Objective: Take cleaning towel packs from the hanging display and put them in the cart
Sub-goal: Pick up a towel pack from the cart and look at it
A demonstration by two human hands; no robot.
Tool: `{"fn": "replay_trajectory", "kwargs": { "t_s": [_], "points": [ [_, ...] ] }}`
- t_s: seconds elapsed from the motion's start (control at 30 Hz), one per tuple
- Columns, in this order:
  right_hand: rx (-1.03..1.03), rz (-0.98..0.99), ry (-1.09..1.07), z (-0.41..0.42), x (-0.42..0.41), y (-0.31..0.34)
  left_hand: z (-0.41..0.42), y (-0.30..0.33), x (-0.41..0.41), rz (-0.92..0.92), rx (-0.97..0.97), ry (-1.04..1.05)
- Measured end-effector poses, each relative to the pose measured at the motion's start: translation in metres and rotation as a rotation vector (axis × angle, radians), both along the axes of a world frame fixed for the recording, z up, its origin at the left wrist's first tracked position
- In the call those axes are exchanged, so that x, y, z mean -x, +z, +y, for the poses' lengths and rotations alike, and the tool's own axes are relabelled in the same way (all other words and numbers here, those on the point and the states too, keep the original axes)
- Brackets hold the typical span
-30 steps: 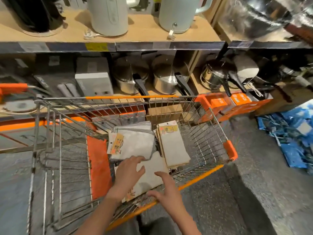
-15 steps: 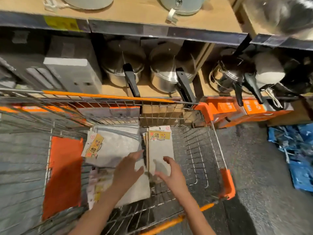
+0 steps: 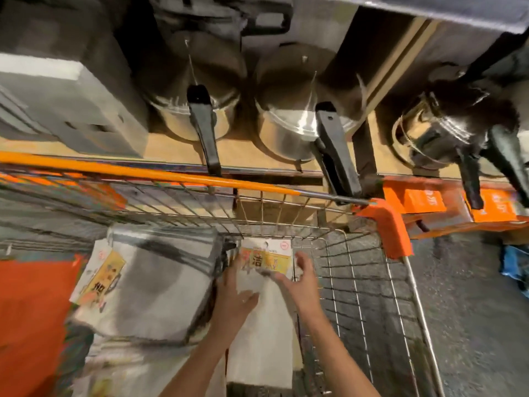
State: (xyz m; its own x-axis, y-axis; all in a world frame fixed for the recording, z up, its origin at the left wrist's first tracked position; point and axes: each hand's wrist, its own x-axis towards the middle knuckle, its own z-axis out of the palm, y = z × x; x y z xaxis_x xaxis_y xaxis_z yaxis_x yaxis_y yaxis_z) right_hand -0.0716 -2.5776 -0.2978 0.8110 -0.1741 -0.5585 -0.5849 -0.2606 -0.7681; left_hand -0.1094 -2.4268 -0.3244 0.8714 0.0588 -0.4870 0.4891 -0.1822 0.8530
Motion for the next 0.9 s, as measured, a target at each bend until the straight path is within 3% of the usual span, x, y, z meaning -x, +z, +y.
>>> {"fn": "replay_trajectory", "kwargs": {
  "t_s": [0.23,0.4,0.57,0.9],
  "points": [
    [-0.039,0.064,-0.096,0.010,-0.004,-0.051,0.002,-0.050,-0.010,0.112,0.244,0.154],
    [0.027,-0.007,-0.067,0.017,-0.006,-0.060,-0.003,-0.049,-0.012,0.077,0.329,0.116],
    [-0.052,0.010,-0.101,0.016,-0.001,-0.056,-0.006,-0.043,-0.010,0.067,0.468,0.149],
    [-0.080,-0.015,-0.121,0.018,0.004,-0.048,-0.008,-0.028,-0.011,0.111,0.474,0.261]
  ]
}}
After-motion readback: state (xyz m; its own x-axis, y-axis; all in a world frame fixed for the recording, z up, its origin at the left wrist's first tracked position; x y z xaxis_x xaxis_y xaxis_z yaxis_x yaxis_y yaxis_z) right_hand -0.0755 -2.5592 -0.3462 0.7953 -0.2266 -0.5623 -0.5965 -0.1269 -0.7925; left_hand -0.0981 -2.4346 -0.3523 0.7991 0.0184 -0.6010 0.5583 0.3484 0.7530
